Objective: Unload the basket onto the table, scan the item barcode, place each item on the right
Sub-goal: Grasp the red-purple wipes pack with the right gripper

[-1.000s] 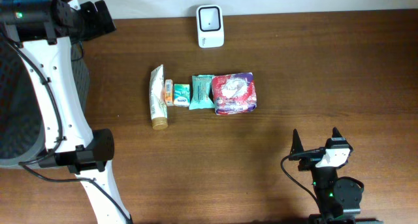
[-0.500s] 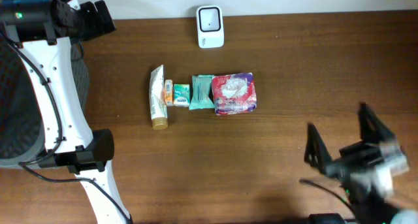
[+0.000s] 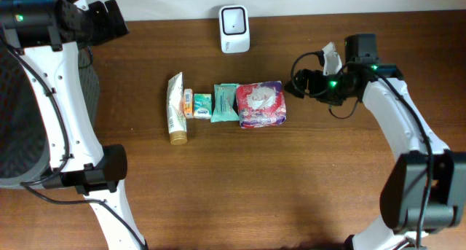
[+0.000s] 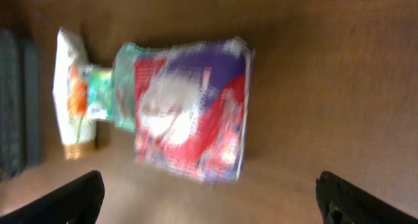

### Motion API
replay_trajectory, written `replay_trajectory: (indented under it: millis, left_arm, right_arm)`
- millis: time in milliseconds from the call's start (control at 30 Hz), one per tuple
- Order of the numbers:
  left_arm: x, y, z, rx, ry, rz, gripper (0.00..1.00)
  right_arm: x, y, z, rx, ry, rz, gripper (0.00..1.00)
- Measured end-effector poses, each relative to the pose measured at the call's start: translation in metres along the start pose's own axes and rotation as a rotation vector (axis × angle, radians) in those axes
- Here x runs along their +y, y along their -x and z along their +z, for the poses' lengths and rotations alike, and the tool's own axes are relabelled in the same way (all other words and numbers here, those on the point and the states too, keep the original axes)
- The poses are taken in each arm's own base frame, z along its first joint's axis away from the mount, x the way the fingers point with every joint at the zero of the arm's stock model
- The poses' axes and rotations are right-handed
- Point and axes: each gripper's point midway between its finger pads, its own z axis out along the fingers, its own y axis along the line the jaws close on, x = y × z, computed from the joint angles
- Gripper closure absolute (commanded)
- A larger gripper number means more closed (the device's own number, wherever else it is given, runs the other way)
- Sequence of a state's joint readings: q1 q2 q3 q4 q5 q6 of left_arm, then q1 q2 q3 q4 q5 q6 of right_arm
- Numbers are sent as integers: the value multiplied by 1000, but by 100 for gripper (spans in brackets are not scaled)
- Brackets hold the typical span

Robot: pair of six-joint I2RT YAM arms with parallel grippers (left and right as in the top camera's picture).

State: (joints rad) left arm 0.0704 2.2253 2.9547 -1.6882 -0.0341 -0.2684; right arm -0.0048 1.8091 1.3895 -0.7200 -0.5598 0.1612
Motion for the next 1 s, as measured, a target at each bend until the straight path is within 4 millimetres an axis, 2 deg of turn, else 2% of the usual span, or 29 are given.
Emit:
replay_trajectory:
  millis: [67,133,167,233,300,333,400,433,467,500,533,567,600,633,667,733,867,933,967,1000]
  left_arm:
    - [0,0,0,-1,0,0,1]
    - [0,0,0,-1,0,0,1]
    - [0,0,0,-1,0,0,1]
    - [0,0,0,0,0,0,1]
    - [0,0,0,-1,0,0,1]
    - [0,0,0,-1,0,0,1]
    - [0,0,0,-1,0,0,1]
    - [0,0,0,-1,0,0,1]
    - [0,0,0,0,0,-1,1]
    - [0,1,0,-3,0,0,1]
    - [0,0,0,-2,0,0,1]
    - [0,0,0,-2,0,0,1]
    - [0,0,0,-1,0,0,1]
    - [0,0,0,-1,0,0,1]
    - [0,0,0,-1,0,0,1]
    - [0,0,0,-1,0,0,1]
    - [0,0,0,-1,0,0,1]
    - [0,0,0,0,0,0,1]
    - [0,0,0,-1,0,0,1]
    - [0,0,0,-1,0,0,1]
  right_arm:
    - [-9,-1,16,18,-11,10,1]
    - [-15,-14,43,84,-11,24,0]
    - [-16,-21,59,117,-10,28,4]
    - [-15,-31,88,163,43,15,22]
    - [-1,-43,107,210,175,-5,83]
    - [1,-45,109,220,187,1,96]
    - [5,-50,110,243,203,8,96]
    - [4,-53,104,279,172,39,96]
    - [-1,-48,96,291,99,41,96]
    - [-11,-44,79,324,-34,59,96]
    - [-18,-27,52,312,-201,50,96]
    - [-22,0,25,231,-336,24,96]
    - [-31,12,-6,185,-507,38,96]
    - [-46,12,-29,155,-700,60,96]
    - [-55,11,-38,140,-803,63,96]
    - [-62,8,-41,120,-905,59,96]
    - [-44,5,-31,107,-932,0,96]
    - [-48,0,-24,106,-1002,-49,93]
    - [-55,-4,-19,111,-1017,-54,88]
    - [-64,-18,-8,151,-1035,-58,67]
